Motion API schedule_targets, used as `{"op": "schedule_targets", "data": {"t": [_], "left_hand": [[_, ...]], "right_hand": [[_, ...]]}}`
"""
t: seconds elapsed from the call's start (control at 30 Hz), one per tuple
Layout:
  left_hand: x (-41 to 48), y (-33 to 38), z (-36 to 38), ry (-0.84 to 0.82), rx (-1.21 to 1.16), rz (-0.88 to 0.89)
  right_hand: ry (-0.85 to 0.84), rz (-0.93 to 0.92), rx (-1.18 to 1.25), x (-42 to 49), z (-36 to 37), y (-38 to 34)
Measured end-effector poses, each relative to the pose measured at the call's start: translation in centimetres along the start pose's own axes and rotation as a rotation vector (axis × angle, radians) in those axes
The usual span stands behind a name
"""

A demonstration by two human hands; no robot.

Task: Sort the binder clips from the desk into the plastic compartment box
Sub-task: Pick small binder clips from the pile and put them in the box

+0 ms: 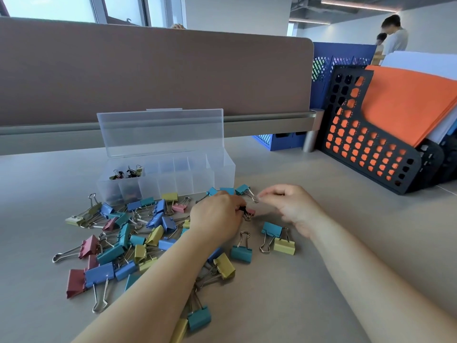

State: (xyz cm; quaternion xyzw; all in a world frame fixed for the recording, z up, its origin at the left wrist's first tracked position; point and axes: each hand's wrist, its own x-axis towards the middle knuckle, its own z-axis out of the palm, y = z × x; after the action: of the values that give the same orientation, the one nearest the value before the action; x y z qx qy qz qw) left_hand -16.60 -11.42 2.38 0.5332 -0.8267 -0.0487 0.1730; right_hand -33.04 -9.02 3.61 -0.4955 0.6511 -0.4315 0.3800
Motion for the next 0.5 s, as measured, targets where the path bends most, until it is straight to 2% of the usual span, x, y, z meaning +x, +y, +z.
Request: {"op": "schedule_targets", "data": {"t": [0.07, 0.23, 0.4, 0.5], "left_hand": [[0.0, 0.07, -0.03, -0.017, 0.017, 0.003], [0.05, -0.29, -0.33, -0.057, -0.029, -0.03], [-0.05, -0.36, -0.83, -0.04, -0.041, -0.055], [-0.11, -0.2, -0.73, -0.053, 0.03, 0.009]], "right_hand": [[0.007, -0.078, -0.178, 0.27, 0.67, 0.51], [-0.061, -0.116, -0.319, 0.51, 1.26, 1.09], [-0.066, -0.131, -0.37, 0.36, 1.25, 0.85], [-0.076, -0.117, -0.379, 0.16, 1.13, 0.52]]}}
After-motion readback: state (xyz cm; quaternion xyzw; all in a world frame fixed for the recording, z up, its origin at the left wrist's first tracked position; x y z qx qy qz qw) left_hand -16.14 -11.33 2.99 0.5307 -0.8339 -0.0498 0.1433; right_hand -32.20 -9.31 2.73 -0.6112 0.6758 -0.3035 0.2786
